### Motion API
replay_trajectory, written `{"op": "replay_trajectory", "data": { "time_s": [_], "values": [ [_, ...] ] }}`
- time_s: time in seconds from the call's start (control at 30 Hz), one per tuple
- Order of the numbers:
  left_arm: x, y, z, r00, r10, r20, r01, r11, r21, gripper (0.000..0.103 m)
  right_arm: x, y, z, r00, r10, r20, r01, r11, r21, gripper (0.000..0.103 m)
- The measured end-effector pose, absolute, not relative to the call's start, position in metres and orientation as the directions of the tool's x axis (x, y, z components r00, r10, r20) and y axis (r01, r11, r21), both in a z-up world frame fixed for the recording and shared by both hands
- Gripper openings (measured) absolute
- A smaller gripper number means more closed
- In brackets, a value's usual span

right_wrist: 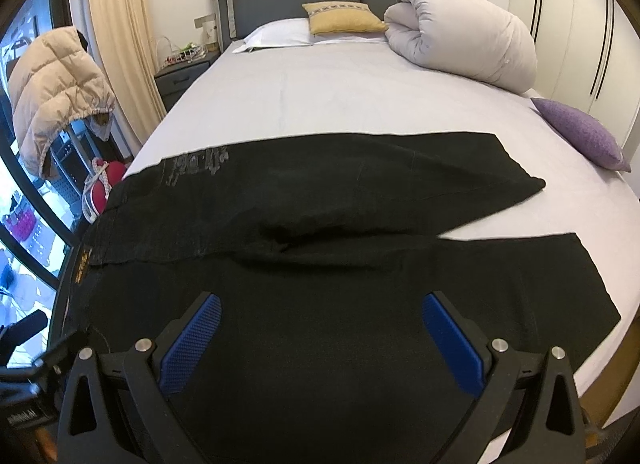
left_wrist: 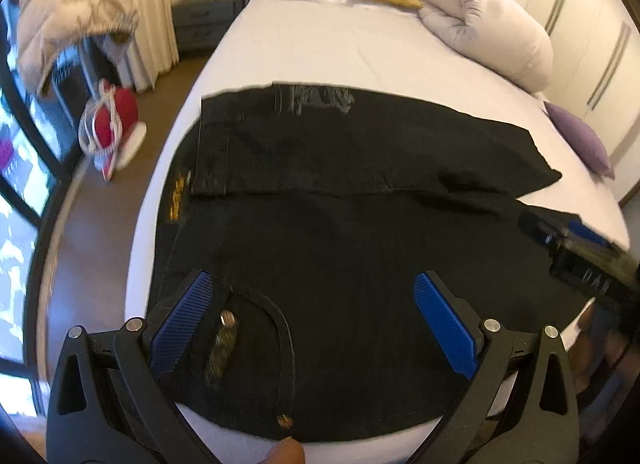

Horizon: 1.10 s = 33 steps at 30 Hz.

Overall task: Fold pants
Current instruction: 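Move the left tool to the jeans waistband and grasp it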

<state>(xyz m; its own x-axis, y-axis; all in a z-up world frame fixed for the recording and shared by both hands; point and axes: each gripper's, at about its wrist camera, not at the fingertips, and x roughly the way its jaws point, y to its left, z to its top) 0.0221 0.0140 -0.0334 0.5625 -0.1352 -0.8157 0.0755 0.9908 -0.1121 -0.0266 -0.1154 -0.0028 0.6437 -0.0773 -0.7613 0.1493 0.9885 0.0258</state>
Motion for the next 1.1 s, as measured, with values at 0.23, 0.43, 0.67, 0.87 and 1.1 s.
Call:
{"op": "replay_trajectory", "data": {
  "time_s": [0.23, 0.43, 0.67, 0.87, 1.1],
  "values": [
    [0.048, 0.027, -0.044, 0.495, -0.102, -0.863, -0.056, 0.987, -0.149, 0.103, 0.005, -0.131, 0.007, 0.668, -0.062, -0.741, 0.144, 0.988, 0.048, 0.103],
    [0.100, 0.054, -0.043, 0.545, -0.026, -0.838, -0.121, 0.986, -0.110, 0.103, 0.038, -0.144, 0.009, 0.677, -0.028, -0.735, 0.106, 0.993, 0.060, 0.103],
    [0.231, 0.057, -0.015, 0.632, -0.062, -0.773, 0.077, 0.997, -0.017, 0.102, 0.071, -0.153, 0.005, 0.673, 0.067, -0.737, 0.004, 0.996, 0.095, 0.103],
    [0.341, 0.019, -0.046, 0.442, -0.179, -0.879, 0.462, 0.886, 0.052, 0.093, 0.095, -0.157, -0.001, 0.641, 0.166, -0.749, -0.101, 0.986, 0.132, 0.095],
    [0.399, 0.014, -0.097, 0.229, -0.225, -0.947, 0.586, 0.809, -0.050, 0.079, 0.110, -0.155, -0.017, 0.575, 0.271, -0.772, -0.201, 0.961, 0.188, 0.072]
  ]
}}
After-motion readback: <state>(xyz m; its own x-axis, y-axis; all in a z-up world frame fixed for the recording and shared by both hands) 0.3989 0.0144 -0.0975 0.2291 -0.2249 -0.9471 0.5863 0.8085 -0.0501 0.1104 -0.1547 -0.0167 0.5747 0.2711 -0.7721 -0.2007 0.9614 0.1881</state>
